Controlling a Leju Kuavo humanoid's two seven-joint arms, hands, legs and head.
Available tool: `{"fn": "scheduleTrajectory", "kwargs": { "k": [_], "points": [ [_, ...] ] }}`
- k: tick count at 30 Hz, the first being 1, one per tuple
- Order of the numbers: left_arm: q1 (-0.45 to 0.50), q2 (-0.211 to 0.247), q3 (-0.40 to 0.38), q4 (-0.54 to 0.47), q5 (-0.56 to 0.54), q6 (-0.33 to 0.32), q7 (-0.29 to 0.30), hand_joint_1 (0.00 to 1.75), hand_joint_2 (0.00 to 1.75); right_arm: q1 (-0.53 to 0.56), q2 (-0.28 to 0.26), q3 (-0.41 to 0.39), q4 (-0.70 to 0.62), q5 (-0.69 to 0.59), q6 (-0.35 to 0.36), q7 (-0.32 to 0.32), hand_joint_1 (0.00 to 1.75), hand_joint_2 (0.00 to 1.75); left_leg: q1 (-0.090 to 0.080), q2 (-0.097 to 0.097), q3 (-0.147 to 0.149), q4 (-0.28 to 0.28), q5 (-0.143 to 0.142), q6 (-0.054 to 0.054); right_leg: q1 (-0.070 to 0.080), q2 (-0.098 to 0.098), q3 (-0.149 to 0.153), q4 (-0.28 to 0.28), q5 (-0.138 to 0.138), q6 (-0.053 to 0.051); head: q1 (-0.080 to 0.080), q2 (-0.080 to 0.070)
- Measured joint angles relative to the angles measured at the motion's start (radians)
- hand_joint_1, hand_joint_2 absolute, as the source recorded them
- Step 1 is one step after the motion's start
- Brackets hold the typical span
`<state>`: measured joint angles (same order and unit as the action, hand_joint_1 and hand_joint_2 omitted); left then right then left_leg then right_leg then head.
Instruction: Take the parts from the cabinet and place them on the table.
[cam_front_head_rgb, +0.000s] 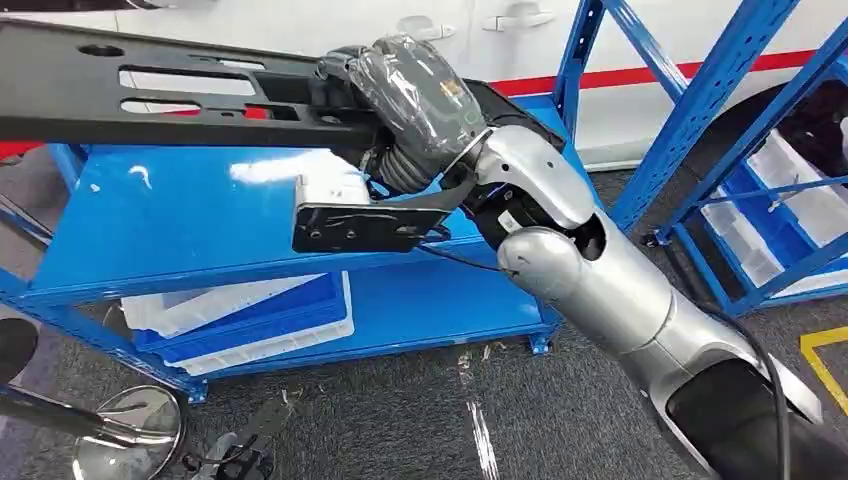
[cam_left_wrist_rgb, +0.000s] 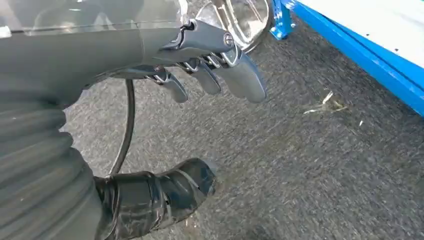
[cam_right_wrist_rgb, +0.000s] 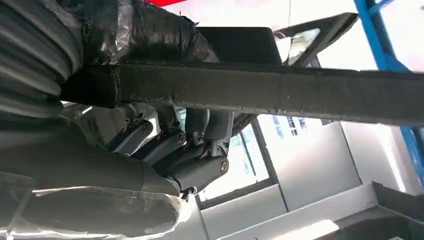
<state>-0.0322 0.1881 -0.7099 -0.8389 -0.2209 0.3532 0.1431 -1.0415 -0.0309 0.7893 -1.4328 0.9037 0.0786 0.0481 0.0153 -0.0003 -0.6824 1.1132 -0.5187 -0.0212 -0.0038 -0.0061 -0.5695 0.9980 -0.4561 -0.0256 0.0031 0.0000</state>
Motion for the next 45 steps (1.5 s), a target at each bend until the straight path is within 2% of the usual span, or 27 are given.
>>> {"fn": "scheduleTrajectory", "kwargs": {
  "k": [2,4,7,8,9,10,12,14,17,18,20,21,23,24,27,28,30,32,33,34,35,37,38,39,41,43,45],
  "points": [
    [-0.004,0.006,-0.006,0.003,0.02,-0.001,-0.009,0.0,1.75,-0.001,0.0,0.003,0.0,-0.007,0.005,0.0,1.75,1.75,0.004,0.0,-0.039,0.141,-0.079,-0.009,0.0,-0.001,-0.015,0.006,0.008,0.0,-0.001,0.0],
    [-0.015,0.001,-0.008,0.041,0.06,-0.002,-0.037,0.0,1.75,-0.002,0.0,0.01,0.002,-0.018,0.01,-0.005,1.75,1.75,0.008,0.0,-0.035,0.187,-0.067,-0.017,-0.002,-0.002,-0.036,0.018,0.015,0.002,-0.001,0.0],
    [-0.035,-0.011,-0.01,0.129,0.116,-0.003,-0.129,0.0,1.75,-0.004,0.0,0.013,0.003,-0.027,0.008,-0.014,1.75,1.75,0.019,0.0,0.092,0.01,0.031,-0.03,-0.011,0.001,-0.069,0.038,0.026,0.017,-0.001,0.0],
    [-0.05,-0.024,-0.01,0.178,0.13,-0.005,-0.154,0.0,1.75,-0.007,-0.001,0.014,0.003,-0.028,0.008,-0.015,1.75,1.75,0.018,-0.002,0.118,-0.05,-0.003,-0.035,-0.009,0.001,-0.078,0.04,0.032,0.026,-0.003,0.0],
    [-0.058,-0.031,-0.01,0.205,0.137,-0.008,-0.169,0.0,1.75,-0.011,-0.003,0.014,0.003,-0.031,0.007,-0.016,1.75,1.75,0.009,-0.009,0.139,-0.085,-0.001,-0.026,-0.006,0.001,-0.085,0.042,0.037,0.032,-0.003,0.0],
    [-0.059,-0.035,-0.01,0.225,0.145,-0.012,-0.173,0.0,1.75,-0.01,-0.003,0.016,0.003,-0.034,0.007,-0.019,1.75,1.75,0.01,-0.01,0.127,-0.074,0.006,-0.012,-0.006,0.002,-0.085,0.037,0.048,0.038,-0.002,0.0],
    [-0.062,-0.046,-0.01,0.267,0.155,-0.017,-0.173,0.0,1.75,-0.011,-0.005,0.02,0.004,-0.039,0.007,-0.022,1.75,1.75,0.008,-0.012,0.116,-0.068,0.014,-0.003,-0.004,0.003,-0.092,0.037,0.061,0.049,-0.001,0.0],
    [-0.067,-0.059,-0.01,0.308,0.17,-0.026,-0.175,0.0,1.75,-0.012,-0.01,0.026,0.007,-0.042,0.008,-0.023,1.75,1.75,0.013,-0.006,0.102,-0.074,0.031,0.02,-0.009,0.004,-0.109,0.064,0.015,0.058,0.0,0.0],
    [-0.08,-0.068,-0.01,0.361,0.184,-0.061,-0.171,0.0,1.75,-0.012,-0.01,0.029,0.012,-0.046,0.009,-0.023,1.75,1.75,0.005,-0.005,0.076,-0.072,0.052,0.044,-0.007,0.005,-0.167,0.271,-0.134,0.061,0.003,0.0],
    [-0.081,-0.068,-0.01,0.374,0.191,-0.083,-0.164,0.0,1.75,-0.011,-0.006,0.031,0.015,-0.045,0.008,-0.023,1.75,1.75,0.001,-0.005,0.068,-0.072,0.059,0.046,-0.005,0.005,-0.176,0.32,-0.151,0.06,0.003,0.0],
    [-0.079,-0.055,-0.009,0.411,0.215,-0.155,-0.145,0.0,1.75,-0.011,0.013,0.047,0.03,-0.027,-0.009,-0.025,1.75,1.75,-0.005,-0.004,0.05,-0.074,0.074,0.046,0.0,0.005,-0.144,0.318,-0.108,0.047,0.004,0.0],
    [-0.077,-0.05,-0.009,0.424,0.224,-0.187,-0.142,0.0,1.75,-0.01,0.029,0.054,0.039,-0.018,-0.021,-0.03,1.75,1.75,-0.009,-0.003,0.043,-0.074,0.081,0.046,0.007,0.006,-0.103,0.262,-0.07,0.035,0.003,0.0],
    [-0.078,-0.026,-0.004,0.461,0.261,-0.292,-0.138,0.0,1.75,-0.013,0.086,0.076,0.08,-0.01,-0.094,-0.053,1.75,1.75,-0.01,-0.004,0.035,-0.079,0.092,0.044,0.026,0.014,0.008,0.091,-0.026,-0.008,0.004,0.0],
    [-0.081,-0.011,0.0,0.476,0.278,-0.347,-0.137,0.0,1.75,-0.019,0.127,0.089,0.11,-0.02,-0.14,-0.065,1.75,1.75,-0.015,0.001,0.029,-0.082,0.099,0.035,0.028,0.014,0.042,0.035,-0.045,-0.027,0.0,0.0],
    [-0.09,0.04,0.018,0.532,0.302,-0.438,-0.138,0.0,1.75,-0.067,0.222,0.14,0.235,-0.099,-0.252,-0.071,1.75,1.75,0.003,0.004,0.017,-0.099,0.132,0.013,0.036,0.015,0.031,0.008,-0.028,-0.026,0.005,0.0],
    [-0.089,0.058,0.023,0.545,0.314,-0.451,-0.131,0.0,1.75,-0.075,0.244,0.158,0.259,-0.114,-0.262,-0.069,1.75,1.75,-0.003,-0.003,0.019,-0.112,0.143,0.006,0.031,0.013,0.03,-0.01,-0.008,-0.03,0.004,0.0],
    [-0.091,0.077,0.038,0.561,0.355,-0.485,-0.104,0.0,1.75,-0.085,0.271,0.169,0.308,-0.12,-0.28,-0.074,1.75,1.75,-0.003,-0.005,-0.005,-0.066,0.059,-0.004,0.02,0.005,0.032,-0.043,0.012,-0.029,0.005,0.0],
    [-0.088,0.092,0.059,0.579,0.385,-0.511,-0.078,0.0,1.75,-0.102,0.298,0.171,0.348,-0.112,-0.283,-0.084,1.75,1.75,0.003,-0.005,-0.04,0.079,-0.048,-0.016,0.015,-0.003,0.006,-0.028,0.021,-0.027,0.002,0.0],
    [-0.087,0.102,0.068,0.586,0.401,-0.525,-0.06,0.0,1.75,-0.102,0.307,0.172,0.362,-0.099,-0.282,-0.091,1.75,1.75,0.006,-0.004,-0.05,0.142,-0.069,-0.024,0.012,-0.005,-0.005,-0.023,0.027,-0.024,-0.003,0.0],
    [-0.087,0.107,0.08,0.594,0.415,-0.54,-0.045,0.0,1.75,-0.101,0.314,0.173,0.374,-0.089,-0.279,-0.094,1.75,1.75,0.01,-0.004,-0.05,0.176,-0.06,-0.031,0.009,-0.009,-0.018,-0.016,0.031,-0.02,-0.001,0.0],
    [-0.086,0.112,0.091,0.6,0.426,-0.551,-0.034,0.0,1.75,-0.1,0.322,0.174,0.387,-0.081,-0.277,-0.094,1.75,1.75,0.015,-0.004,-0.034,0.178,-0.023,-0.04,0.003,-0.01,-0.034,-0.003,0.035,-0.015,-0.003,0.0],
    [-0.084,0.127,0.109,0.611,0.44,-0.566,-0.023,0.0,1.75,-0.096,0.333,0.177,0.406,-0.072,-0.275,-0.092,1.75,1.75,0.032,-0.004,0.044,0.082,0.054,-0.062,-0.011,-0.011,-0.069,0.022,0.042,-0.004,-0.002,0.0],
    [-0.084,0.129,0.117,0.615,0.445,-0.57,-0.018,0.0,1.75,-0.095,0.338,0.178,0.413,-0.069,-0.274,-0.092,1.75,1.75,0.042,-0.005,0.096,0.003,0.049,-0.077,-0.014,-0.01,-0.082,0.032,0.047,0.005,-0.003,0.0],
    [-0.085,0.129,0.125,0.615,0.449,-0.575,-0.009,0.0,1.75,-0.095,0.344,0.179,0.418,-0.064,-0.273,-0.087,1.75,1.75,0.031,-0.012,0.145,-0.068,0.018,-0.089,-0.007,-0.007,-0.094,0.03,0.054,0.014,-0.012,0.0],
    [-0.081,0.135,0.137,0.622,0.46,-0.579,0.006,0.0,1.75,-0.093,0.351,0.18,0.427,-0.058,-0.272,-0.084,1.75,1.75,0.032,-0.016,0.141,-0.098,0.017,-0.048,-0.005,-0.006,-0.099,0.022,0.082,0.025,-0.009,0.0],
    [-0.082,0.133,0.149,0.626,0.465,-0.581,0.011,0.0,1.75,-0.092,0.353,0.182,0.436,-0.055,-0.27,-0.084,1.75,1.75,0.036,-0.014,0.117,-0.085,0.025,-0.036,0.001,-0.002,-0.115,0.019,0.094,0.032,-0.009,0.0],
    [-0.083,0.134,0.156,0.628,0.467,-0.586,0.016,0.0,1.75,-0.09,0.353,0.185,0.446,-0.055,-0.268,-0.082,1.75,1.75,0.036,-0.007,0.099,-0.089,0.041,-0.014,-0.004,0.003,-0.139,0.078,0.011,0.042,-0.002,0.0]
  ]
}}
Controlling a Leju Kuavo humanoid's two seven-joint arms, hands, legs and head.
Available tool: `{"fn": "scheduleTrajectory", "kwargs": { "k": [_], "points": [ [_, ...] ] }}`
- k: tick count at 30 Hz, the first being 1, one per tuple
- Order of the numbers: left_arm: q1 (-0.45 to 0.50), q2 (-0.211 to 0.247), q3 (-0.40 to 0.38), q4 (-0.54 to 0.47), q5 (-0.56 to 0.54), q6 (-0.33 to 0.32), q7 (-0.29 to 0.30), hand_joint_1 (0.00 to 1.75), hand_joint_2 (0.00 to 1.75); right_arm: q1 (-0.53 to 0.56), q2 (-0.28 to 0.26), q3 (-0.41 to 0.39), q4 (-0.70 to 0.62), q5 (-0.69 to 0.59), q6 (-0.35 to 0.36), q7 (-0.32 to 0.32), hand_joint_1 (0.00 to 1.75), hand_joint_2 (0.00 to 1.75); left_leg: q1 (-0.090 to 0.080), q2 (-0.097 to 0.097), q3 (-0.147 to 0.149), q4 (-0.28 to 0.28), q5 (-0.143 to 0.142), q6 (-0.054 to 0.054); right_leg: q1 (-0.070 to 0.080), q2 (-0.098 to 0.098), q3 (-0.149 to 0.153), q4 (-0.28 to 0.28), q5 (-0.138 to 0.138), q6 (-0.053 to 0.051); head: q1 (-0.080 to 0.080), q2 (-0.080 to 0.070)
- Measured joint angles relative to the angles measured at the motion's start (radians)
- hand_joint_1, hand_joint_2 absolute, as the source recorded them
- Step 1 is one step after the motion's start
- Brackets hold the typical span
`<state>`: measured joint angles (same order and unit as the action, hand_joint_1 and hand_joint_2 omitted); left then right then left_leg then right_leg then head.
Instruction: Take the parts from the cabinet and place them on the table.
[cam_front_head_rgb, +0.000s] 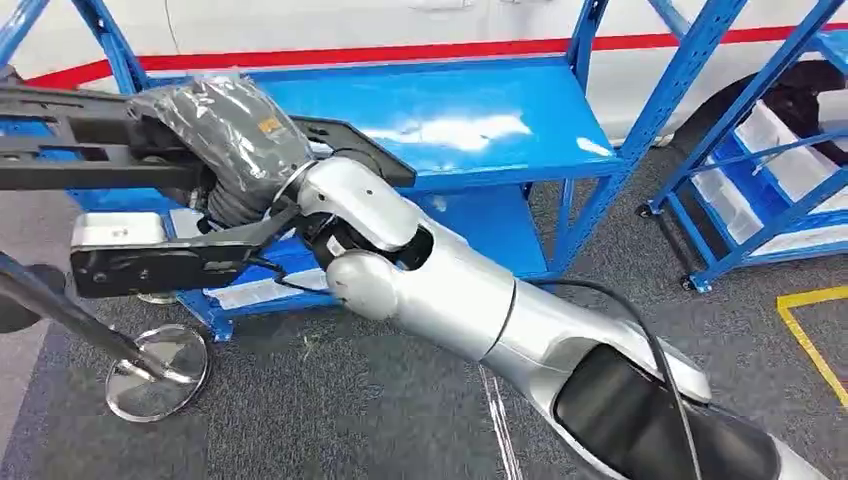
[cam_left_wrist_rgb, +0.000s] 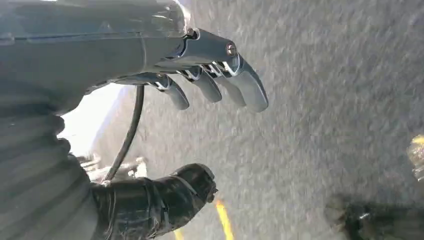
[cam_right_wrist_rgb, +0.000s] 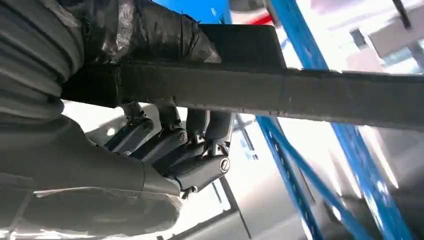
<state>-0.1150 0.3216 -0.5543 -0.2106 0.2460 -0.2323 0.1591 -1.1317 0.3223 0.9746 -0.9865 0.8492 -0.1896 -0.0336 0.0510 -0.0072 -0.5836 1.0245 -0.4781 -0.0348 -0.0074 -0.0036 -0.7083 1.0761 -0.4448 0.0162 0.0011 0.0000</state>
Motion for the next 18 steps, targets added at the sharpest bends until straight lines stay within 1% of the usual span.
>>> {"fn": "scheduleTrajectory", "kwargs": {
  "k": [1,2,3,4,5,6,7,8,9,10,11,12,13,14,15,16,17,18],
  "points": [
    [0.003,0.0,0.003,0.002,0.002,-0.001,0.005,0.0,1.75,0.0,0.0,0.0,0.003,0.0,0.0,0.0,1.75,1.75,-0.003,0.002,-0.01,0.002,0.006,0.009,-0.001,0.0,-0.018,0.075,-0.064,0.002,0.003,0.0],
    [0.005,0.0,0.006,0.003,0.006,-0.002,0.008,0.0,1.75,0.0,0.0,0.0,0.007,0.0,0.0,0.0,1.75,1.75,-0.006,0.004,-0.016,0.003,0.013,0.017,0.0,0.001,-0.035,0.153,-0.116,0.002,0.002,0.0],
    [0.005,0.0,0.011,0.005,0.007,-0.003,0.009,0.0,1.75,0.0,0.0,0.0,0.01,0.0,0.001,0.0,1.75,1.75,-0.011,0.005,-0.022,0.003,0.018,0.022,0.0,0.001,-0.046,0.219,-0.147,0.0,0.002,0.0],
    [0.005,0.0,0.017,0.007,0.008,-0.003,0.011,0.0,1.75,0.001,0.0,0.0,0.015,0.0,0.001,0.0,1.75,1.75,-0.017,0.005,-0.03,0.005,0.025,0.027,0.002,0.001,-0.047,0.266,-0.156,-0.005,0.002,0.0],
    [0.005,0.0,0.02,0.009,0.008,-0.003,0.011,0.0,1.75,0.002,0.0,0.001,0.019,0.0,0.001,0.0,1.75,1.75,-0.023,0.005,-0.04,0.007,0.031,0.032,0.009,0.001,-0.027,0.265,-0.134,-0.013,0.003,0.0],
    [0.005,0.0,0.021,0.01,0.01,-0.005,0.013,0.0,1.75,0.003,0.0,0.001,0.022,0.0,0.001,0.0,1.75,1.75,-0.03,0.005,-0.047,0.007,0.037,0.035,0.013,0.002,0.005,0.229,-0.106,-0.024,0.002,0.0],
    [0.005,0.0,0.023,0.011,0.012,-0.005,0.015,0.0,1.75,0.002,0.0,0.001,0.024,0.002,0.001,0.0,1.75,1.75,-0.039,0.003,-0.054,0.008,0.044,0.037,0.021,0.002,0.059,0.154,-0.07,-0.043,0.003,0.0],
    [0.005,0.002,0.026,0.011,0.015,-0.005,0.018,0.0,1.75,0.001,0.003,0.001,0.025,0.003,0.0,0.001,1.75,1.75,-0.042,0.002,-0.059,0.007,0.05,0.038,0.032,0.004,0.111,0.076,-0.052,-0.066,0.002,0.0],
    [0.004,-0.006,0.028,0.011,0.016,-0.007,0.018,0.0,1.75,0.0,0.008,0.001,0.025,0.005,0.0,0.003,1.75,1.75,-0.038,0.003,-0.064,0.007,0.056,0.037,0.05,0.007,0.172,-0.011,-0.062,-0.094,-0.001,0.0],
    [0.005,-0.001,0.032,0.012,0.017,-0.005,0.021,0.0,1.75,-0.003,0.013,0.001,0.026,0.008,-0.001,0.005,1.75,1.75,-0.049,0.004,-0.067,0.006,0.063,0.034,0.055,0.003,0.2,-0.077,-0.074,-0.101,0.0,0.0],
    [0.005,-0.003,0.035,0.013,0.019,-0.003,0.023,0.0,1.75,-0.004,0.013,0.001,0.028,0.01,0.002,0.006,1.75,1.75,-0.041,0.005,-0.07,-0.001,0.08,0.027,0.055,0.004,0.191,-0.074,-0.061,-0.091,-0.001,0.0],
    [0.005,-0.003,0.039,0.013,0.022,0.004,0.029,0.0,1.75,-0.009,0.013,0.0,0.027,0.015,0.02,0.01,1.75,1.75,-0.036,0.006,-0.072,-0.009,0.09,0.023,0.059,0.005,0.182,-0.074,-0.047,-0.09,0.002,0.0],
    [0.003,-0.005,0.042,0.013,0.031,0.013,0.036,0.0,1.75,-0.01,0.001,0.0,0.015,0.018,0.054,0.018,1.75,1.75,-0.035,0.006,-0.073,-0.017,0.104,0.018,0.058,0.005,0.179,-0.083,-0.03,-0.092,0.0,0.0],
    [0.004,-0.007,0.045,0.014,0.042,0.022,0.047,0.0,1.75,-0.005,-0.024,0.0,-0.006,0.017,0.097,0.027,1.75,1.75,-0.037,0.004,-0.084,-0.018,0.092,0.015,0.041,0.002,0.188,-0.119,-0.013,-0.089,0.002,0.0],
    [0.002,-0.015,0.051,0.014,0.054,0.027,0.057,0.0,1.75,0.005,-0.051,-0.002,-0.047,0.012,0.14,0.033,1.75,1.75,-0.039,0.004,-0.094,0.0,0.048,0.01,0.043,0.0,0.177,-0.124,0.005,-0.085,-0.002,0.0],
    [0.001,-0.018,0.058,0.014,0.061,0.032,0.063,0.0,1.75,0.009,-0.085,-0.006,-0.086,0.008,0.17,0.035,1.75,1.75,-0.037,0.004,-0.105,0.047,-0.016,0.004,0.04,-0.003,0.164,-0.123,0.015,-0.087,0.001,0.0],
    [0.001,-0.019,0.066,0.014,0.063,0.035,0.065,0.0,1.75,0.014,-0.111,-0.011,-0.121,0.006,0.188,0.037,1.75,1.75,-0.034,0.004,-0.115,0.115,-0.075,0.0,0.04,-0.004,0.148,-0.117,0.024,-0.09,-0.001,0.0],
    [0.003,-0.021,0.072,0.014,0.066,0.04,0.065,0.0,1.75,0.02,-0.132,-0.018,-0.15,0.005,0.201,0.041,1.75,1.75,-0.031,0.004,-0.125,0.188,-0.114,-0.007,0.038,-0.004,0.13,-0.108,0.032,-0.088,0.0,0.0]
  ]
}}
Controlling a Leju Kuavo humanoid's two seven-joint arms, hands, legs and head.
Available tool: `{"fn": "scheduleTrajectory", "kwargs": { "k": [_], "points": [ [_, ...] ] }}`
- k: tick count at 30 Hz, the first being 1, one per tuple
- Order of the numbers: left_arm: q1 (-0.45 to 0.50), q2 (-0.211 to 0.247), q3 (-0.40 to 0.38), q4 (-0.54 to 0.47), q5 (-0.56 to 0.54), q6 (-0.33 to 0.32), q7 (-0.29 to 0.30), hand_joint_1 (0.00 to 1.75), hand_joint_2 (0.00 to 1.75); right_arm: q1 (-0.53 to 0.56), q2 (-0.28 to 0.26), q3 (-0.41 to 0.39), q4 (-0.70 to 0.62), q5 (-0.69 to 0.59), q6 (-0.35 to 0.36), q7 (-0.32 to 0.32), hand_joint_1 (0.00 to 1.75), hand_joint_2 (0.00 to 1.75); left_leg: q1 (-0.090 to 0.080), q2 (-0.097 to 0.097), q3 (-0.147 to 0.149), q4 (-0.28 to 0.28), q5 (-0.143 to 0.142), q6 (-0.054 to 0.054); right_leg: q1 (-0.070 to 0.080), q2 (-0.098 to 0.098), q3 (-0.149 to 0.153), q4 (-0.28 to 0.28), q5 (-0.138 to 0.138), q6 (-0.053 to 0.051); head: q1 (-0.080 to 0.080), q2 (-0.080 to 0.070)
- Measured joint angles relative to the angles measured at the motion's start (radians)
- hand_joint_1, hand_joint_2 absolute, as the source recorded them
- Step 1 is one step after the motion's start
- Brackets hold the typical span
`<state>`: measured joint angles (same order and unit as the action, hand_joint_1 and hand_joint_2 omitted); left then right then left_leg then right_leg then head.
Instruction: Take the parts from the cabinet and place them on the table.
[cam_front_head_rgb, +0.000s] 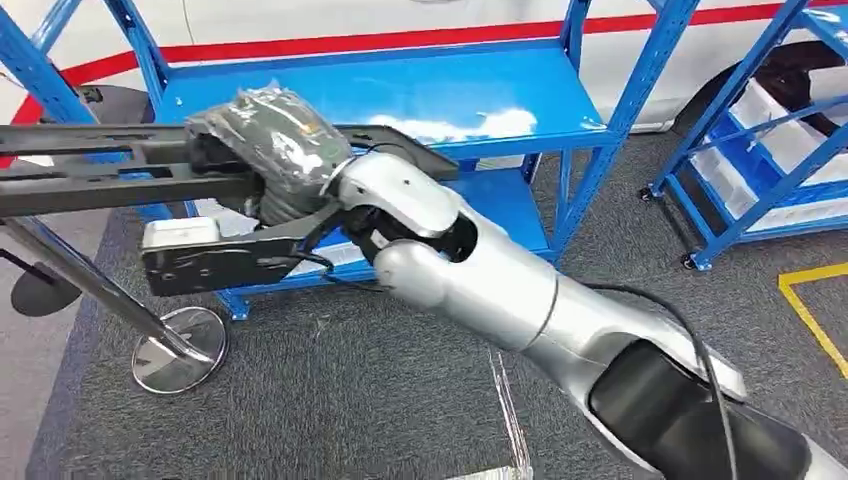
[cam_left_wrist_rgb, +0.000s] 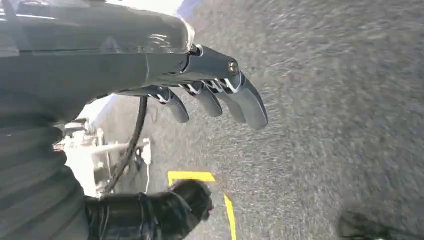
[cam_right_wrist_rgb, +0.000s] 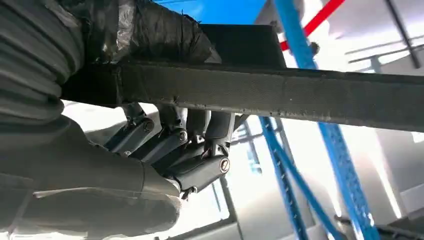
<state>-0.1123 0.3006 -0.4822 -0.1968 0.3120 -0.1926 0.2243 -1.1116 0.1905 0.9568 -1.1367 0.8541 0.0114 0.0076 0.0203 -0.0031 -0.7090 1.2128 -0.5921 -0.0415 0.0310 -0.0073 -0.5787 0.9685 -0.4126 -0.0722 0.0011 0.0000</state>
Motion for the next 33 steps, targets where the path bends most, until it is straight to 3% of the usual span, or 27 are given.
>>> {"fn": "scheduleTrajectory", "kwargs": {
  "k": [1,3,4,5,6,7,8,10,11,13,14,15,16,18,20,21,22,23,25,26,27,28,29,30,31,32,33],
  "points": [
    [0.0,-0.002,0.0,0.0,0.0,0.004,0.0,0.0,1.75,0.006,-0.012,-0.004,-0.014,0.0,0.007,0.002,1.75,1.75,0.003,0.0,-0.004,0.049,-0.009,-0.005,-0.002,0.001,-0.017,0.009,0.007,0.001,-0.001,0.0],
    [-0.006,-0.013,0.001,0.0,-0.009,0.028,-0.018,0.0,1.75,0.02,-0.037,-0.005,-0.053,0.001,0.015,0.002,1.75,1.75,0.013,0.0,0.026,0.074,0.063,-0.022,-0.014,0.002,-0.066,0.031,0.027,0.011,-0.001,0.0],
    [-0.012,-0.018,0.001,0.0,-0.015,0.037,-0.025,0.0,1.75,0.023,-0.044,-0.005,-0.065,0.002,0.014,0.002,1.75,1.75,0.018,0.0,0.059,0.04,0.103,-0.029,-0.021,0.002,-0.088,0.044,0.034,0.019,-0.002,0.0],
    [-0.016,-0.024,0.002,0.0,-0.017,0.04,-0.031,0.0,1.75,0.023,-0.048,-0.005,-0.074,0.004,0.01,-0.001,1.75,1.75,0.023,0.0,0.111,-0.022,0.12,-0.037,-0.026,0.002,-0.112,0.06,0.041,0.029,-0.002,0.0],
    [-0.021,-0.034,0.002,-0.002,-0.024,0.043,-0.039,0.0,1.75,0.023,-0.047,-0.005,-0.079,0.008,0.003,-0.007,1.75,1.75,0.027,-0.001,0.166,-0.099,0.074,-0.045,-0.027,0.002,-0.126,0.073,0.047,0.037,-0.003,0.0],
    [-0.024,-0.037,0.002,-0.002,-0.039,0.059,-0.048,0.0,1.75,0.024,-0.046,-0.006,-0.086,0.022,-0.023,-0.019,1.75,1.75,0.011,-0.003,0.225,-0.2,0.041,-0.038,-0.028,0.002,-0.135,0.076,0.055,0.046,-0.003,0.0],
    [-0.027,-0.052,0.002,-0.002,-0.058,0.076,-0.061,0.0,1.75,0.027,-0.032,-0.006,-0.078,0.037,-0.064,-0.04,1.75,1.75,0.011,-0.003,0.213,-0.206,0.044,-0.011,-0.028,0.002,-0.132,0.058,0.075,0.052,0.0,0.0],
    [-0.039,-0.072,0.002,-0.002,-0.093,0.109,-0.077,0.0,1.75,0.017,0.038,-0.004,-0.006,0.011,-0.161,-0.048,1.75,1.75,0.005,-0.005,0.202,-0.212,0.07,0.004,-0.031,0.004,-0.137,0.038,0.109,0.058,0.001,0.0],
    [-0.046,-0.09,0.002,-0.002,-0.11,0.124,-0.082,0.0,1.75,0.012,0.049,0.007,0.013,-0.024,-0.19,-0.038,1.75,1.75,0.018,-0.001,0.19,-0.222,0.087,0.018,-0.026,0.006,-0.148,0.036,0.11,0.065,0.002,0.0],
    [-0.062,-0.116,0.002,-0.005,-0.133,0.15,-0.082,0.0,1.75,0.002,0.074,0.039,0.032,-0.091,-0.229,-0.021,1.75,1.75,0.02,-0.001,0.163,-0.219,0.113,0.037,-0.032,0.009,-0.162,0.094,0.0,0.078,0.007,0.0],
    [-0.069,-0.129,0.002,-0.005,-0.143,0.161,-0.074,0.0,1.75,-0.003,0.08,0.056,0.048,-0.12,-0.244,-0.01,1.75,1.75,0.02,-0.002,0.146,-0.218,0.126,0.041,-0.034,0.008,-0.176,0.175,-0.077,0.082,0.009,0.0],
    [-0.075,-0.15,0.002,-0.006,-0.147,0.171,-0.066,0.0,1.75,-0.009,0.091,0.071,0.059,-0.137,-0.255,-0.003,1.75,1.75,0.02,-0.004,0.129,-0.215,0.14,0.043,-0.036,0.008,-0.19,0.262,-0.132,0.086,0.008,0.0],
    [-0.076,-0.158,0.001,-0.007,-0.151,0.177,-0.063,0.0,1.75,-0.013,0.097,0.084,0.073,-0.145,-0.262,0.002,1.75,1.75,0.021,-0.004,0.111,-0.213,0.152,0.042,-0.039,0.009,-0.198,0.333,-0.157,0.09,0.008,0.0],
    [-0.081,-0.18,0.001,-0.007,-0.157,0.18,-0.062,0.0,1.75,-0.023,0.113,0.11,0.096,-0.15,-0.264,0.002,1.75,1.75,0.022,-0.01,0.075,-0.213,0.179,0.033,-0.043,0.009,-0.168,0.368,-0.113,0.093,0.008,0.0],
    [-0.089,-0.194,-0.001,-0.007,-0.172,0.192,-0.07,0.0,1.75,-0.032,0.123,0.125,0.112,-0.147,-0.265,0.0,1.75,1.75,0.028,-0.015,0.041,-0.208,0.203,0.022,-0.045,0.018,-0.071,0.275,-0.052,0.089,0.008,0.0],
    [-0.098,-0.207,-0.005,-0.007,-0.184,0.202,-0.076,0.0,1.75,-0.04,0.131,0.13,0.119,-0.145,-0.266,0.0,1.75,1.75,0.03,-0.023,0.029,-0.206,0.216,0.014,-0.049,0.053,0.006,0.183,-0.066,0.085,0.008,0.0],
    [-0.106,-0.214,-0.006,-0.009,-0.194,0.219,-0.076,0.0,1.75,-0.044,0.137,0.133,0.123,-0.141,-0.269,0.0,1.75,1.75,0.026,-0.027,0.015,-0.206,0.224,0.006,-0.047,0.086,0.084,0.082,-0.107,0.081,0.01,0.0],
    [-0.113,-0.23,-0.008,-0.011,-0.206,0.237,-0.073,0.0,1.75,-0.046,0.138,0.134,0.127,-0.136,-0.278,-0.004,1.75,1.75,0.026,-0.036,0.01,-0.211,0.243,-0.001,-0.048,0.086,0.104,0.023,-0.136,0.079,0.005,0.0],
    [-0.128,-0.256,-0.016,-0.011,-0.234,0.277,-0.064,0.0,1.75,-0.046,0.142,0.139,0.141,-0.129,-0.297,-0.014,1.75,1.75,0.03,-0.058,0.006,-0.243,0.286,-0.016,-0.038,0.07,0.082,0.038,-0.109,0.076,0.011,0.0],
    [-0.13,-0.274,-0.027,-0.011,-0.257,0.297,-0.059,0.0,1.75,-0.044,0.143,0.142,0.149,-0.126,-0.301,-0.015,1.75,1.75,0.029,-0.073,-0.005,-0.251,0.305,-0.024,-0.042,0.051,0.069,0.028,-0.098,0.066,0.01,0.0],
    [-0.134,-0.286,-0.037,-0.012,-0.278,0.317,-0.056,0.0,1.75,-0.043,0.145,0.147,0.159,-0.126,-0.306,-0.015,1.75,1.75,0.032,-0.055,-0.016,-0.242,0.275,-0.022,-0.048,0.033,0.06,0.028,-0.081,0.053,0.005,0.0],
    [-0.137,-0.302,-0.044,-0.012,-0.289,0.326,-0.052,0.0,1.75,-0.042,0.146,0.151,0.166,-0.126,-0.308,-0.013,1.75,1.75,0.026,-0.028,-0.029,-0.207,0.215,-0.02,-0.046,0.029,0.045,0.027,-0.07,0.045,0.0,0.0],
    [-0.141,-0.31,-0.05,-0.013,-0.303,0.338,-0.05,0.0,1.75,-0.043,0.147,0.153,0.171,-0.129,-0.311,-0.012,1.75,1.75,0.026,-0.013,-0.046,-0.134,0.131,-0.019,-0.041,0.012,0.028,0.03,-0.057,0.031,-0.003,0.0],
    [-0.147,-0.328,-0.058,-0.013,-0.327,0.35,-0.053,0.0,1.75,-0.044,0.148,0.155,0.175,-0.135,-0.315,-0.01,1.75,1.75,0.026,-0.009,-0.059,-0.056,0.071,-0.018,-0.036,0.0,0.012,0.035,-0.047,0.026,-0.002,0.0],
    [-0.155,-0.343,-0.068,-0.014,-0.351,0.359,-0.056,0.0,1.75,-0.045,0.148,0.159,0.178,-0.14,-0.32,-0.009,1.75,1.75,0.024,-0.008,-0.068,0.023,0.04,-0.019,-0.03,-0.013,-0.006,0.041,-0.035,0.023,-0.004,0.0],
    [-0.164,-0.352,-0.082,-0.014,-0.375,0.361,-0.07,0.0,1.75,-0.045,0.15,0.163,0.181,-0.146,-0.324,-0.008,1.75,1.75,0.023,-0.007,-0.069,0.082,0.05,-0.019,-0.025,-0.027,-0.026,0.048,-0.025,0.021,-0.002,0.0],
    [-0.172,-0.357,-0.094,-0.014,-0.388,0.356,-0.087,0.0,1.75,-0.045,0.151,0.17,0.186,-0.146,-0.331,-0.009,1.75,1.75,0.022,-0.006,-0.056,0.108,0.09,-0.019,-0.021,-0.04,-0.048,0.056,-0.016,0.02,-0.002,0.0]
  ]
}}
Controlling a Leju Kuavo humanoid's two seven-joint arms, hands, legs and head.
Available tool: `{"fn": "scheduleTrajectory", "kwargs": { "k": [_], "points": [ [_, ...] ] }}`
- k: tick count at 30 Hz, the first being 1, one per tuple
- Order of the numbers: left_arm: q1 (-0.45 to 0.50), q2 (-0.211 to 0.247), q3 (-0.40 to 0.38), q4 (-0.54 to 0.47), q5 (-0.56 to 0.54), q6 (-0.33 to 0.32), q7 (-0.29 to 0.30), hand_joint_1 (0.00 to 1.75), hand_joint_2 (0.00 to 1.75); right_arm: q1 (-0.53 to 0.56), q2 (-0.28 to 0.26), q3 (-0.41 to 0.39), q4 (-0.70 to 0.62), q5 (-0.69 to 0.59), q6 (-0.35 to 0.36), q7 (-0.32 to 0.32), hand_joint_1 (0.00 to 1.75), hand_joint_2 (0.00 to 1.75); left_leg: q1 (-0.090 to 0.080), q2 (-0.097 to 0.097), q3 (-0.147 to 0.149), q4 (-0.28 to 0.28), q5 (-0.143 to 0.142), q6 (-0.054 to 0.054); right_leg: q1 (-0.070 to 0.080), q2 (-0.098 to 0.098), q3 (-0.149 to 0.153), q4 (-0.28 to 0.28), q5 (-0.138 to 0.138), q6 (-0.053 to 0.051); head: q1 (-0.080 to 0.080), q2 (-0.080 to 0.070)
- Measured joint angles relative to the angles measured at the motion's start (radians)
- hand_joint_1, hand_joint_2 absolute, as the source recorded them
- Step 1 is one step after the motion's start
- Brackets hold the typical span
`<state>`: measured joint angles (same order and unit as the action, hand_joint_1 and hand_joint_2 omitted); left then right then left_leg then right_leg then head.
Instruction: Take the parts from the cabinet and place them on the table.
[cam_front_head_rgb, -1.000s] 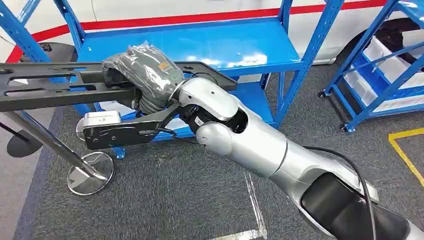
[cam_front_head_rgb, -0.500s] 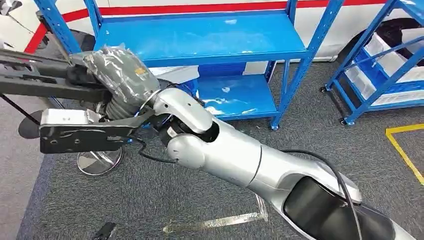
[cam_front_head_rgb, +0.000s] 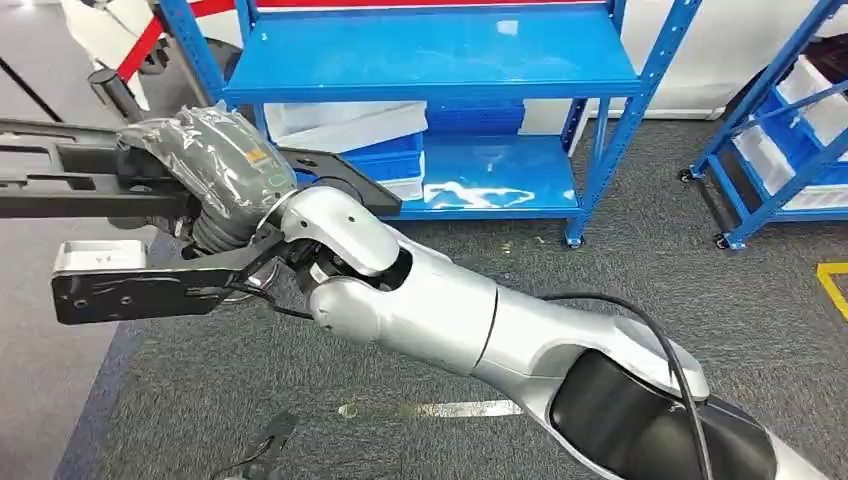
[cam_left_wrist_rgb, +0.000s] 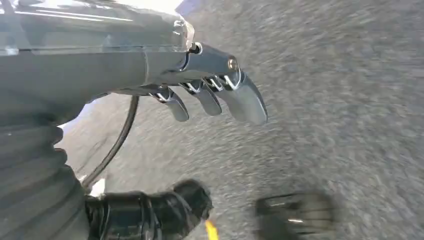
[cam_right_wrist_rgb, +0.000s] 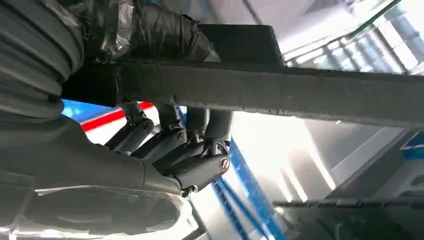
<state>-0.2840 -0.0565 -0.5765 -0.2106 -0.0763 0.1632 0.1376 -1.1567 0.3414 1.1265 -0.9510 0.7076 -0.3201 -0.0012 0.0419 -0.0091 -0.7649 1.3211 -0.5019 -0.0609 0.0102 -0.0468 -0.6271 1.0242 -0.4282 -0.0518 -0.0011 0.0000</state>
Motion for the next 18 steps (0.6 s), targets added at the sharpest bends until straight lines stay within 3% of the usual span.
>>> {"fn": "scheduleTrajectory", "kwargs": {
  "k": [1,2,3,4,5,8,9,10,11,12,13,14,15,17,18],
  "points": [
    [-0.006,-0.004,-0.012,-0.001,-0.023,-0.009,-0.028,0.0,1.75,0.0,0.002,0.006,0.006,-0.003,-0.009,-0.008,1.75,1.75,-0.002,0.002,0.029,-0.012,0.046,0.001,0.002,-0.012,-0.021,0.008,0.009,0.0,-0.001,0.0],
    [-0.013,-0.007,-0.022,-0.002,-0.042,-0.012,-0.041,0.0,1.75,0.0,0.002,0.006,0.013,-0.005,-0.016,-0.016,1.75,1.75,-0.004,0.011,0.074,-0.051,0.07,0.004,0.003,-0.021,-0.041,0.017,0.017,0.002,0.0,0.0],
    [-0.021,-0.011,-0.035,-0.004,-0.061,-0.014,-0.049,0.0,1.75,0.0,0.003,0.006,0.021,-0.006,-0.026,-0.024,1.75,1.75,-0.009,0.037,0.136,-0.116,0.058,0.009,0.004,-0.029,-0.054,0.026,0.024,0.004,-0.001,0.0],
    [-0.032,-0.015,-0.049,-0.01,-0.079,-0.015,-0.053,0.0,1.75,-0.002,0.006,0.006,0.026,-0.008,-0.035,-0.029,1.75,1.75,-0.019,0.083,0.223,-0.211,-0.002,0.015,0.008,-0.039,-0.063,0.033,0.029,0.008,0.0,0.0],
    [-0.044,-0.018,-0.062,-0.012,-0.096,-0.013,-0.057,0.0,1.75,-0.004,0.005,0.006,0.035,-0.009,-0.041,-0.033,1.75,1.75,-0.031,0.088,0.269,-0.308,-0.035,0.023,0.008,-0.055,-0.065,0.034,0.037,0.013,0.001,0.0],
    [-0.059,-0.032,-0.103,-0.013,-0.162,0.0,-0.057,0.0,1.75,-0.005,0.006,0.007,0.051,-0.01,-0.046,-0.039,1.75,1.75,-0.038,0.055,0.232,-0.32,0.003,0.046,0.004,-0.089,-0.067,0.01,0.079,0.024,-0.001,0.0],
    [-0.059,-0.041,-0.116,-0.014,-0.184,0.005,-0.051,0.0,1.75,-0.006,0.006,0.008,0.061,-0.009,-0.046,-0.039,1.75,1.75,-0.022,0.05,0.231,-0.327,0.023,0.053,0.002,-0.062,-0.075,0.012,0.066,0.036,-0.002,0.0],
    [-0.06,-0.047,-0.126,-0.014,-0.196,0.011,-0.046,0.0,1.75,-0.007,0.006,0.008,0.068,-0.009,-0.046,-0.039,1.75,1.75,-0.023,0.041,0.213,-0.329,0.039,0.058,-0.003,-0.007,-0.085,0.036,0.017,0.047,-0.002,0.0],
    [-0.064,-0.054,-0.14,-0.017,-0.21,0.023,-0.043,0.0,1.75,-0.008,0.004,0.008,0.074,-0.008,-0.046,-0.039,1.75,1.75,-0.022,0.035,0.193,-0.327,0.053,0.067,-0.005,0.023,-0.101,0.093,-0.057,0.051,0.002,0.0],
    [-0.067,-0.064,-0.149,-0.019,-0.226,0.051,-0.037,0.0,1.75,-0.008,0.003,0.008,0.079,-0.009,-0.041,-0.03,1.75,1.75,-0.022,0.02,0.173,-0.325,0.069,0.072,-0.007,0.037,-0.114,0.163,-0.117,0.055,0.003,0.0],
    [-0.068,-0.081,-0.16,-0.022,-0.246,0.093,-0.028,0.0,1.75,-0.008,0.003,0.009,0.082,-0.009,-0.032,-0.019,1.75,1.75,-0.022,0.007,0.153,-0.324,0.083,0.072,-0.01,0.044,-0.124,0.235,-0.16,0.058,0.003,0.0],
    [-0.067,-0.097,-0.171,-0.024,-0.261,0.131,-0.02,0.0,1.75,-0.009,0.003,0.009,0.082,-0.01,-0.017,-0.004,1.75,1.75,-0.021,-0.006,0.132,-0.322,0.1,0.069,-0.012,0.045,-0.123,0.288,-0.162,0.06,0.003,0.0],
    [-0.065,-0.108,-0.181,-0.024,-0.27,0.153,-0.013,0.0,1.75,-0.013,0.003,0.009,0.081,-0.012,-0.001,0.019,1.75,1.75,-0.019,-0.018,0.112,-0.32,0.113,0.067,-0.014,0.045,-0.11,0.305,-0.135,0.061,0.003,0.0],
    [-0.058,-0.131,-0.197,-0.024,-0.277,0.169,-0.014,0.0,1.75,-0.019,0.003,0.01,0.073,-0.012,0.018,0.045,1.75,1.75,-0.012,-0.04,0.073,-0.313,0.138,0.056,-0.019,0.052,-0.038,0.247,-0.06,0.062,0.004,0.0],
    [-0.055,-0.137,-0.201,-0.024,-0.277,0.175,-0.02,0.0,1.75,-0.025,0.005,0.01,0.072,-0.008,0.02,0.052,1.75,1.75,-0.008,-0.053,0.054,-0.308,0.152,0.048,-0.024,0.069,0.022,0.175,-0.049,0.061,0.003,0.0]
  ]
}}
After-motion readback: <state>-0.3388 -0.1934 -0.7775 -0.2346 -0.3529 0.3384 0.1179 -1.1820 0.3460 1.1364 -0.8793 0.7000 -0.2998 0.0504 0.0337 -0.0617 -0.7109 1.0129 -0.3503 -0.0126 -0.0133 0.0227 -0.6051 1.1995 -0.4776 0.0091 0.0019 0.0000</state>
